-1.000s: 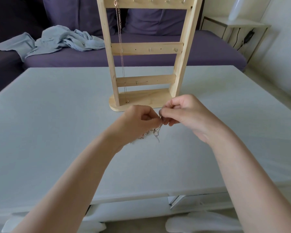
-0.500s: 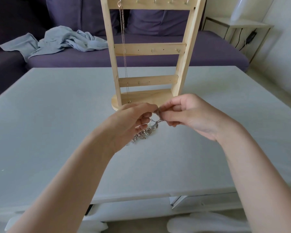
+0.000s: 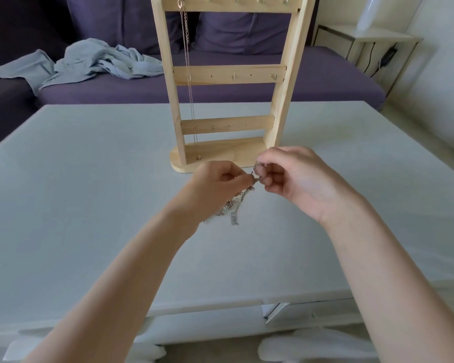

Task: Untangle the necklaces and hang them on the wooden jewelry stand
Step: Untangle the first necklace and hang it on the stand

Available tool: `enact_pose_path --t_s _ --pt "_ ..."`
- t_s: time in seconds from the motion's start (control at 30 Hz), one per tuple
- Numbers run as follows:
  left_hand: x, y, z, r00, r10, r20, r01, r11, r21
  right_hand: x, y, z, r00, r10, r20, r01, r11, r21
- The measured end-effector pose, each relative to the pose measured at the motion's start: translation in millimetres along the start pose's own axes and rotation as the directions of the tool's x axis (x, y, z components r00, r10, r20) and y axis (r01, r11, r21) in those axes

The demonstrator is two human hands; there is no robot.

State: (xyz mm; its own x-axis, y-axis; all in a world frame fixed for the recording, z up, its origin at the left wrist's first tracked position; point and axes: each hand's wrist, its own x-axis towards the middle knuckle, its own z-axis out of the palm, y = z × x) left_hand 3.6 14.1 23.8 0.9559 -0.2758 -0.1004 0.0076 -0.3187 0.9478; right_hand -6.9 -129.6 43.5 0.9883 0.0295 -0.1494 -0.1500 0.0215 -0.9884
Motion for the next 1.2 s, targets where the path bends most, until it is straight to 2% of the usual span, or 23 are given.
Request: enact_pose_path --t_s 0.23,0.4,0.53,0.6,0.7,0.8,0.9,0.97,1.03,1.2 --pt "0.6 0.2 -9.1 0.997 -0.074 0.025 0.078 0.939 -0.336 1.3 2.7 -1.1 1.0 0.0 0.019 0.001 0.996 -0.085" --pt "3.6 2.4 -15.2 0.971 -0.193 0.143 0.24 0.744 -0.624 0.7 0.9 1.4 1.0 -0.001 -0.007 0.001 0.999 -0.032" --pt "2.9 3.9 -14.7 0.97 -0.172 0.175 0.243 0.591 -0.769 -0.5 -0.4 2.1 1.0 0.003 -0.024 -0.004 0.999 -0.054" --pt "3.3 4.8 -14.3 0.972 -0.171 0.162 0.231 0.567 -0.79 -1.6 -3.4 2.7 1.0 -0.011 0.001 0.011 1.0 -0.011" --pt "4.8 4.6 -11.9 0.974 -0.185 0.128 0.216 0.613 -0.76 -2.9 -6.7 3.3 0.996 -0.041 0.073 0.035 0.996 0.086" --pt "5.1 4.8 -10.2 0.983 -0.174 0.066 0.167 0.67 -0.723 -3.8 -6.4 1.1 0.989 -0.07 0.127 0.06 0.994 0.087" --pt "4.0 5.7 -10.5 0.991 -0.129 -0.031 0.077 0.751 -0.656 -3.2 -3.4 -2.4 0.991 -0.087 0.1 0.095 0.993 -0.076" --pt "2.6 5.8 -11.2 0.993 -0.093 -0.074 0.029 0.796 -0.605 -2.3 -1.0 -3.3 0.995 -0.087 0.05 0.097 0.964 -0.247" --pt "1.0 4.8 -10.8 0.992 -0.061 -0.111 -0.005 0.856 -0.517 -1.6 0.4 -2.9 0.995 -0.078 0.061 0.095 0.929 -0.358" --pt "0.3 3.1 -10.6 0.982 -0.052 -0.181 -0.031 0.905 -0.425 -2.2 -0.1 -2.0 0.994 -0.095 0.051 0.108 0.912 -0.395"
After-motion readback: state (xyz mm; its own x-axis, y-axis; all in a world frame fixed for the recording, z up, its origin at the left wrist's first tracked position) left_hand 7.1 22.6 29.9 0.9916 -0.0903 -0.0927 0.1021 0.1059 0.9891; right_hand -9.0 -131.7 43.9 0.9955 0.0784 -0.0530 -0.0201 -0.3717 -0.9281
